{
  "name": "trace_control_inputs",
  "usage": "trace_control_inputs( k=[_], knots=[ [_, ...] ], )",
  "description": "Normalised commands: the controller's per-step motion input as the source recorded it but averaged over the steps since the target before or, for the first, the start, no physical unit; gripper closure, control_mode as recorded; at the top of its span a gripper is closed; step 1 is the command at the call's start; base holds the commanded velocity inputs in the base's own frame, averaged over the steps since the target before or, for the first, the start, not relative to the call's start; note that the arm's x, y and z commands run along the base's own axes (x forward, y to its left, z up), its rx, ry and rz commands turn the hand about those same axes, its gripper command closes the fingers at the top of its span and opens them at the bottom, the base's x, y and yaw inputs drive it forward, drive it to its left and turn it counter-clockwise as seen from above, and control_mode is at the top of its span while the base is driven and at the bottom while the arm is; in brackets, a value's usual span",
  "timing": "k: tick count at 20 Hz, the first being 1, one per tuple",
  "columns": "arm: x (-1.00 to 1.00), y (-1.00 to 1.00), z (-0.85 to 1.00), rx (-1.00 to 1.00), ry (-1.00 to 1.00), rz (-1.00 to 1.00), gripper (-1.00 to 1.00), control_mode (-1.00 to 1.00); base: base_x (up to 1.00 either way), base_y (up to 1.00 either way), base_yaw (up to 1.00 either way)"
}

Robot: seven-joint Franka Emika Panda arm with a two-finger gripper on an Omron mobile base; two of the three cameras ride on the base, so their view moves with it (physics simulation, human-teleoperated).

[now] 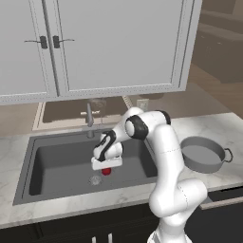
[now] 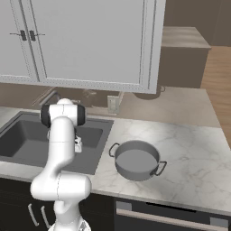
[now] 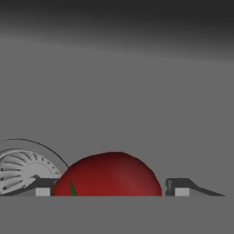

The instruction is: Dump the tomato from the pot into the sink. Then turn on the water and wash the tomato. Then turn off the water and put the tomato back in the pot.

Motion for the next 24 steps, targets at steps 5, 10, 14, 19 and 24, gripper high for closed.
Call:
trace_control_inputs(
  k=[5, 10, 14, 19, 24],
  knots=[
    [-0.04, -0.01, -0.02, 0.0, 0.01, 0.0, 1.0, -1.0, 0.0, 0.0, 0.0],
    [-0.45, -0.23, 0.38, 0.0, 0.0, -0.01, 1.0, -1.0, 0.0, 0.0, 0.0],
    [-0.27, -0.4, 0.98, 0.0, -0.01, -0.07, 1.0, -1.0, 0.0, 0.0, 0.0],
    [-0.02, -0.41, 1.0, 0.0, 0.0, -0.11, 1.0, -1.0, 0.0, 0.0, 0.0],
    [0.0, -0.34, 1.0, 0.0, 0.0, -0.12, 1.0, -1.0, 0.0, 0.0, 0.0]
  ],
)
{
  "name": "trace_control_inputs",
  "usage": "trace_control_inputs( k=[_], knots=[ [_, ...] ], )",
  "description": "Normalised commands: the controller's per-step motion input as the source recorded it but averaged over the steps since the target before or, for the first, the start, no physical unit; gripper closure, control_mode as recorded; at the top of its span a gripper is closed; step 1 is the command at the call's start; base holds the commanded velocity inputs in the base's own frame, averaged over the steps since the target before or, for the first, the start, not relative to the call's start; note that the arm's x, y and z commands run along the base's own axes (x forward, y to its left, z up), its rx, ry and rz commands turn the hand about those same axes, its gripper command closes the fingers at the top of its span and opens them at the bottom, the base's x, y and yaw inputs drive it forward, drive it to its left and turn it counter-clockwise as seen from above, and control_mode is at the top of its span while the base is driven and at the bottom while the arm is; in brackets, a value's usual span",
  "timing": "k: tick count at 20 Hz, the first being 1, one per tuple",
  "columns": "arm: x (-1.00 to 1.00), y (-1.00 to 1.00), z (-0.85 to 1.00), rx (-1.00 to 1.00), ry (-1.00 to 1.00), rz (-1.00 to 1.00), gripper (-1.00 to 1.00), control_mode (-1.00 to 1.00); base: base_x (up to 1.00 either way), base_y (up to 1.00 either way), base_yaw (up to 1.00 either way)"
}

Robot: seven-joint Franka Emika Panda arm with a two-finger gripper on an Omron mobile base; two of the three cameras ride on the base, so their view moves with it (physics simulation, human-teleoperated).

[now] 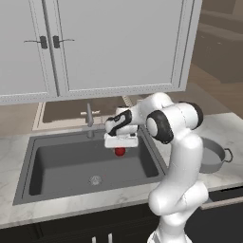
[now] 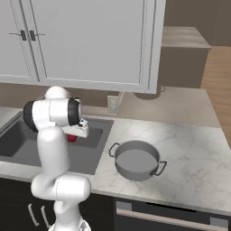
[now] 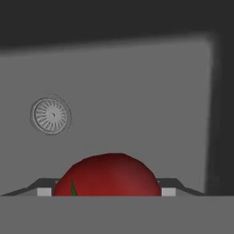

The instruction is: Dump the tomato from the pot into the sink. Then turn on the water and wash the tomato. Then turn off the water and put the tomato back in the pot.

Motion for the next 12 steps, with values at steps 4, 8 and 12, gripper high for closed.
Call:
trace_control_inputs(
  k=[4, 8, 12],
  knots=[
    [0.0, -0.23, 1.0, 0.0, 0.0, -0.1, 1.0, -1.0, 0.0, 0.0, 0.0],
    [0.0, -0.32, 1.0, 0.0, 0.0, -0.09, 1.0, -1.0, 0.0, 0.0, 0.0],
    [-0.02, -0.54, 0.9, 0.0, 0.02, -0.09, 1.0, -1.0, 0.0, 0.0, 0.0]
  ],
)
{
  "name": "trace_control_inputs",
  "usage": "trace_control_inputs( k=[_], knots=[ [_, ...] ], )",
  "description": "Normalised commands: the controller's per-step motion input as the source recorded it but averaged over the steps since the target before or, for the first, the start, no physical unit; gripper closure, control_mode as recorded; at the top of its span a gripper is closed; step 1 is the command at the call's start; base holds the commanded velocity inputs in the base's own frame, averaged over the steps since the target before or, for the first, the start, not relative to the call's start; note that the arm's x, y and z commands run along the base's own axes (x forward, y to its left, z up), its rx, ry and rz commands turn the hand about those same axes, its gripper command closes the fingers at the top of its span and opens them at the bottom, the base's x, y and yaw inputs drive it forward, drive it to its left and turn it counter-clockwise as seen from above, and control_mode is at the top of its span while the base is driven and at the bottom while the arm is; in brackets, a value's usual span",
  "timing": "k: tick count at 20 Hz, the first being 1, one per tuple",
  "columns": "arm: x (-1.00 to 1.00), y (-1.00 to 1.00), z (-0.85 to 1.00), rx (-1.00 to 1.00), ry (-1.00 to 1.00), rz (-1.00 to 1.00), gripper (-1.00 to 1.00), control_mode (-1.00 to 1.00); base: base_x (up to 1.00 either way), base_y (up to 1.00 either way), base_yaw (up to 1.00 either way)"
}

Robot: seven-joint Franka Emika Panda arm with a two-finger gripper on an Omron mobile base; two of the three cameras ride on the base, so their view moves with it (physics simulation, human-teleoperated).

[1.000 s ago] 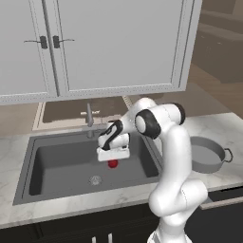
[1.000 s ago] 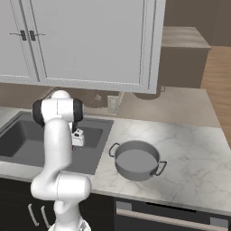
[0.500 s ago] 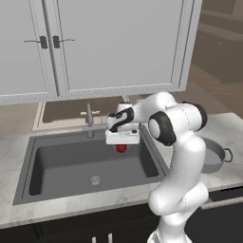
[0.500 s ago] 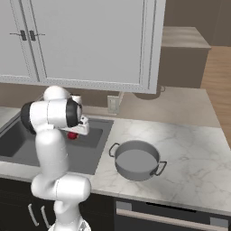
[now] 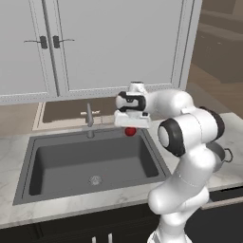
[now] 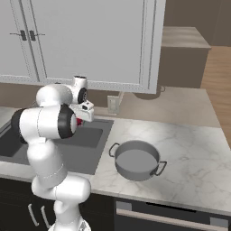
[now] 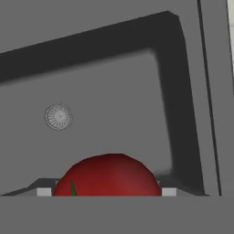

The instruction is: Dump the tomato from the pot into the sink. Then turn on the water and wash the tomato. Then turn off the water and put the tomato back in the pot.

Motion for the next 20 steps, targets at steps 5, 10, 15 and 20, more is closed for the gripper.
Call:
trace_control_inputs(
  k=[5, 10, 15, 20],
  knots=[
    [-0.27, -0.76, 0.5, 0.0, 0.01, -0.07, 1.0, -1.0, 0.0, 0.0, 0.0],
    [-0.53, -0.88, 0.27, 0.0, 0.0, -0.06, 1.0, -1.0, 0.0, 0.0, 0.0],
    [-0.64, -0.88, 0.18, 0.0, 0.0, -0.04, 1.0, -1.0, 0.0, 0.0, 0.0],
    [-0.45, -0.81, 0.14, 0.0, 0.0, 0.0, 1.0, -1.0, 0.0, 0.0, 0.0]
  ],
)
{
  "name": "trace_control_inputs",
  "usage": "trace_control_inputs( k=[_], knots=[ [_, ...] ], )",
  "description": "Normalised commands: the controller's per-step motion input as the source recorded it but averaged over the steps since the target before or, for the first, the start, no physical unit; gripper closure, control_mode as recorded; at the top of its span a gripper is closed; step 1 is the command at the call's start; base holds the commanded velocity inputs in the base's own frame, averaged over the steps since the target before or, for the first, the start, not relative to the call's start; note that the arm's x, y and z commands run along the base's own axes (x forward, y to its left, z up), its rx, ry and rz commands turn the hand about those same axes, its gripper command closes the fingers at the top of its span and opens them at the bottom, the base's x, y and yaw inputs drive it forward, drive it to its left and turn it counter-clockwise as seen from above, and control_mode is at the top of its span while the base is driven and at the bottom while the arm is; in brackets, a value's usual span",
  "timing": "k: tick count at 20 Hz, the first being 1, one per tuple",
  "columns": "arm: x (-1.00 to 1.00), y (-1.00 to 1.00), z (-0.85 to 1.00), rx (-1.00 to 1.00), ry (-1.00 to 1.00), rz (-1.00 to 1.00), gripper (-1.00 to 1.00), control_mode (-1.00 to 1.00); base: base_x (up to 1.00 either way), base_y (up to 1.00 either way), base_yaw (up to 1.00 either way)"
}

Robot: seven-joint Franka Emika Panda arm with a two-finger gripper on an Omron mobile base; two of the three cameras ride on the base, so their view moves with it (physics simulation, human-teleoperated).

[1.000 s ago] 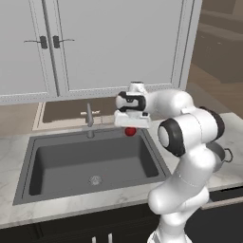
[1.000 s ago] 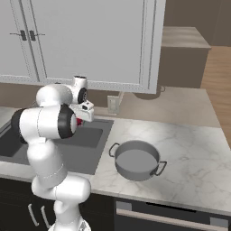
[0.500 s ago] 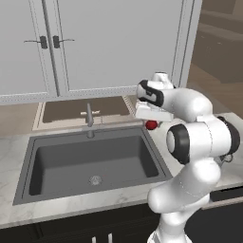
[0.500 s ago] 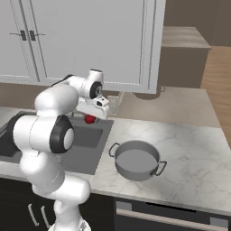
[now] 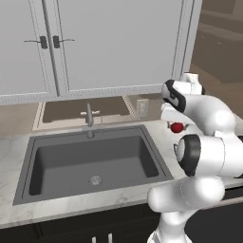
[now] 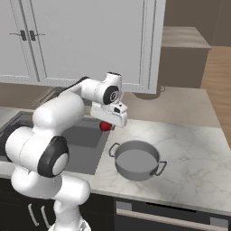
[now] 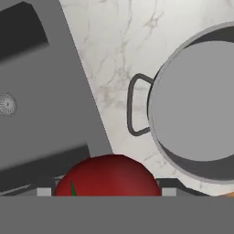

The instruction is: Dump the tomato from the pot into the sink. Then turn on the water and wash the tomato. Then turn off the water and put the tomato back in the pot.

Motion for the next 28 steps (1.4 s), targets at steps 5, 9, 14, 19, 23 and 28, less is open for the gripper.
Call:
trace_control_inputs(
  k=[5, 9, 14, 19, 23, 28],
  knots=[
    [-0.26, -0.71, 0.03, 0.0, 0.0, 0.0, 1.0, -1.0, 0.0, 0.0, 0.0],
    [-0.16, -0.59, 0.0, 0.0, 0.0, 0.0, 1.0, -1.0, 0.0, 0.0, 0.0],
    [-0.12, -0.55, 0.0, 0.0, 0.0, 0.0, 1.0, -1.0, 0.0, 0.0, 0.0],
    [-0.07, -0.26, -0.18, 0.0, 0.0, 0.0, 1.0, -1.0, 0.0, 0.0, 0.0],
    [0.0, -0.04, -0.42, 0.0, 0.0, 0.0, 1.0, -1.0, 0.0, 0.0, 0.0],
    [0.0, 0.0, -0.54, 0.0, 0.0, 0.0, 1.0, -1.0, 0.0, 0.0, 0.0]
  ],
)
